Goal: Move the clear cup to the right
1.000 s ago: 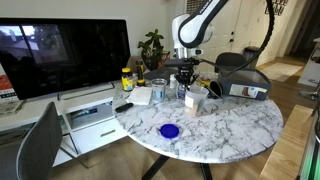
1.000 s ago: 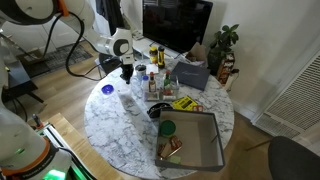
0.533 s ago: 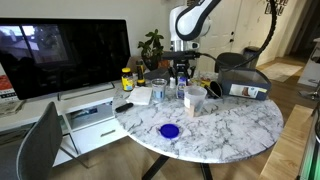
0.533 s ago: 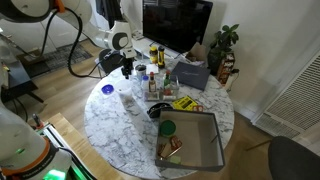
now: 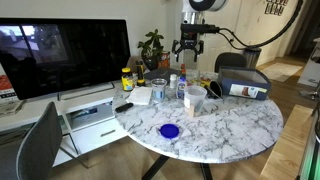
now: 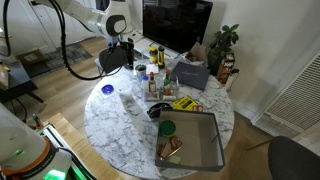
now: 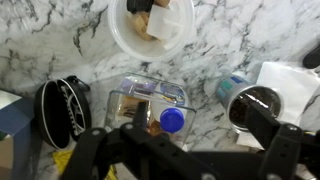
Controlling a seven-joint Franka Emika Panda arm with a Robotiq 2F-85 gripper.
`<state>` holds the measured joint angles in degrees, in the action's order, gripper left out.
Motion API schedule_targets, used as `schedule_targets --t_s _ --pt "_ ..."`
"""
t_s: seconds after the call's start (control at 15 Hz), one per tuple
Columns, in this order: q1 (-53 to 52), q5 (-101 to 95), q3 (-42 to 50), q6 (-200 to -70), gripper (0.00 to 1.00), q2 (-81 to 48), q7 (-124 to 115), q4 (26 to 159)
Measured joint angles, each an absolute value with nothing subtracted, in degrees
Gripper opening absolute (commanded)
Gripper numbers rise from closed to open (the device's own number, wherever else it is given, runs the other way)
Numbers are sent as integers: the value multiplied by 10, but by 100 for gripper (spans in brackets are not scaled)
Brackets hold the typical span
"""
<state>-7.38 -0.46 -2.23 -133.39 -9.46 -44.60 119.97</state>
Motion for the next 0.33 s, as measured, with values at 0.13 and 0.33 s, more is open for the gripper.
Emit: schedule_targets --t_s 0.13,0.33 --pt "-72 15 -26 -1333 100 -67 -370 1215" --pt "-72 17 -26 -1333 100 -58 -365 1217"
